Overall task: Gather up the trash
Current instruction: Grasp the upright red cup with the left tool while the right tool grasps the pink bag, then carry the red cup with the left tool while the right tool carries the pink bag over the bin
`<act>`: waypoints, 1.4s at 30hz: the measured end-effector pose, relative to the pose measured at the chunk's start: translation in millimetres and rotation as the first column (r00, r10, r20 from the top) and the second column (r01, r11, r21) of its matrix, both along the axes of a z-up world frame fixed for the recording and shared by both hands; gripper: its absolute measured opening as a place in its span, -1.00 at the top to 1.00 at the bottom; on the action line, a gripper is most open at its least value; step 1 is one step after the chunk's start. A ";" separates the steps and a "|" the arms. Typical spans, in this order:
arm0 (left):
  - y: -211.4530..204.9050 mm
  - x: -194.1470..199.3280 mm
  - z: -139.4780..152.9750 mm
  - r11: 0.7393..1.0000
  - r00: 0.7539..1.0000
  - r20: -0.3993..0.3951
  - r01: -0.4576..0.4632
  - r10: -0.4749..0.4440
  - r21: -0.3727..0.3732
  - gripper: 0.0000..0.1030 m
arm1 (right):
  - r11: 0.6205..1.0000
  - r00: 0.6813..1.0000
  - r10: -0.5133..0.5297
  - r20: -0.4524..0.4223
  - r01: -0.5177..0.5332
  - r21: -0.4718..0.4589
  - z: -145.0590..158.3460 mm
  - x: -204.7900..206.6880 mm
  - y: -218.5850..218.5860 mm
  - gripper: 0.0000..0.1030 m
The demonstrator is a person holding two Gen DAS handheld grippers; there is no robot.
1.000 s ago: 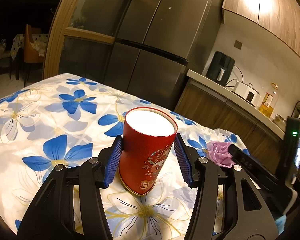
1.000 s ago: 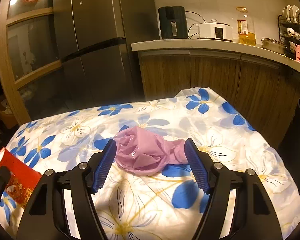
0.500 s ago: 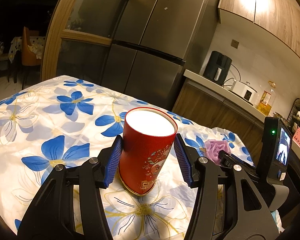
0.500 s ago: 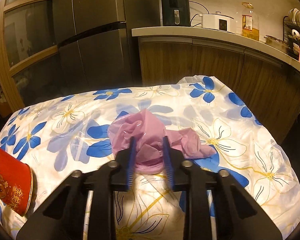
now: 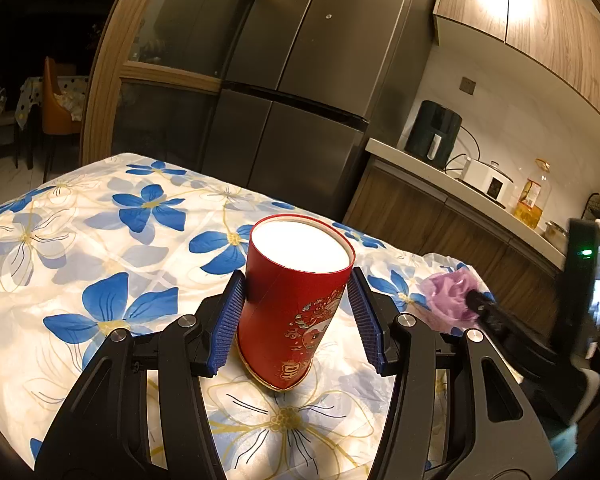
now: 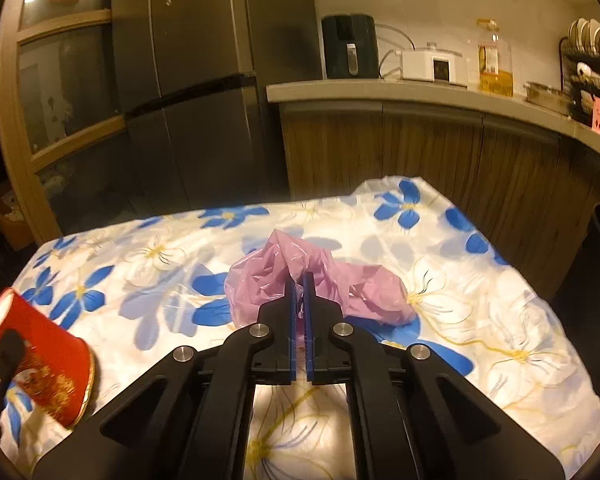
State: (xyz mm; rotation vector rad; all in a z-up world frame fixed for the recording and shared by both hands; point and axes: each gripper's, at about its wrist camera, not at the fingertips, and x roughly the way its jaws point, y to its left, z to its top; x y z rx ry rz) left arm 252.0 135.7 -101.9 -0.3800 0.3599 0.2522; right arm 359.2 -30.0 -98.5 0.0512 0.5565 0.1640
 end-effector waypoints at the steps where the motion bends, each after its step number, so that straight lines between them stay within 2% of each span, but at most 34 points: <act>1: 0.0 -0.1 0.0 1.000 1.000 0.000 0.000 0.000 0.000 0.00 | 1.000 1.000 0.008 0.011 -0.008 -0.003 3.3 -4.5 -0.7 0.93; 10: -3.6 -2.9 5.8 0.999 1.000 -0.017 0.020 -0.020 -0.028 0.00 | 0.998 0.995 0.058 0.082 -0.058 0.004 31.4 -55.7 -24.0 0.93; 19: -39.0 -28.2 24.4 0.996 0.999 -0.038 0.043 -0.040 0.077 0.00 | 0.993 0.987 0.117 0.110 -0.120 0.023 48.3 -106.5 -45.2 0.93; 22: -47.7 -38.8 28.8 0.995 0.998 -0.039 0.043 -0.039 0.089 0.00 | 0.991 0.985 0.130 0.115 -0.134 0.025 51.2 -123.2 -53.4 0.93; 32: -85.2 -68.6 46.6 0.989 0.998 -0.033 0.065 -0.061 0.132 0.00 | 0.991 0.986 0.120 0.118 -0.127 0.046 55.4 -153.1 -85.1 0.94; 42: -130.1 -73.4 54.2 0.979 0.991 -0.036 0.136 -0.132 0.151 0.00 | 0.996 0.989 0.059 0.137 -0.067 0.055 62.7 -170.8 -127.6 0.94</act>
